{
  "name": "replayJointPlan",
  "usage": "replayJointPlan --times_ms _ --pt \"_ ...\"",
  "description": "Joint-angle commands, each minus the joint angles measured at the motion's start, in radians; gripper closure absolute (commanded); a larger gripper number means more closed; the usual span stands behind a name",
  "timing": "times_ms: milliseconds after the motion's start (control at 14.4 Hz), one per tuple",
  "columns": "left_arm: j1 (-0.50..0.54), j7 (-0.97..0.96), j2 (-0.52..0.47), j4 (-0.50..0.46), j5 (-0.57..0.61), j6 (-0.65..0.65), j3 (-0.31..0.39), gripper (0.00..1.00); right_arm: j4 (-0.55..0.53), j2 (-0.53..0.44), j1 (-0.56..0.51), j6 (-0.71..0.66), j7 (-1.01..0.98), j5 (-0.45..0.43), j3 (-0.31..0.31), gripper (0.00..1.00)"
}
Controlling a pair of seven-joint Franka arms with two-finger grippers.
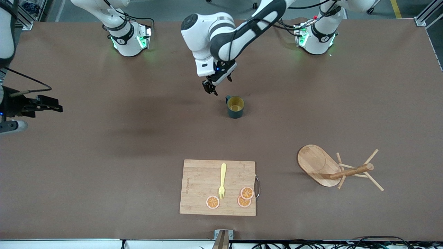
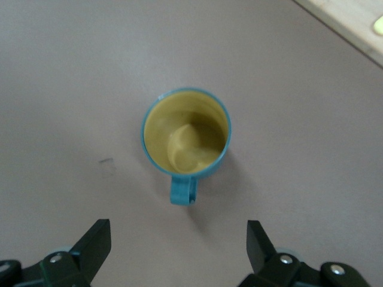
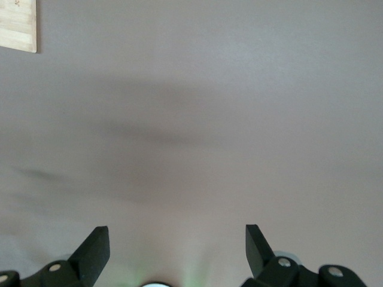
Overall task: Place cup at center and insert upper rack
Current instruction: 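Lower the left gripper onto the teal mug handle and grasp it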
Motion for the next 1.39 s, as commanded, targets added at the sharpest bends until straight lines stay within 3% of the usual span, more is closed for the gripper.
replayJointPlan --times_ms 0,139,485,831,1316 --pt "-0.06 -0.133 0.08 0.046 0.096 -0.013 0.032 0.0 0.027 -0.002 -0.037 -0.028 0.004 -0.043 0.019 0.0" --pt "-0.083 -0.168 0.111 0.046 0.112 -0.014 0.039 0.0 0.051 0.0 -0.042 -0.025 0.008 -0.045 0.019 0.0" --pt "-0.238 -0.312 0.149 0.044 0.165 -0.02 0.179 0.0 0.073 0.003 -0.037 -0.029 -0.001 -0.026 0.023 0.0" --pt "-0.282 -0.381 0.164 0.037 0.222 -0.034 0.228 0.01 0.073 -0.052 -0.008 -0.124 0.007 -0.035 0.03 0.0" --pt "-0.281 -0.379 0.193 0.036 0.299 -0.063 0.23 0.27 0.018 -0.143 -0.001 -0.16 0.035 -0.028 0.029 0.0"
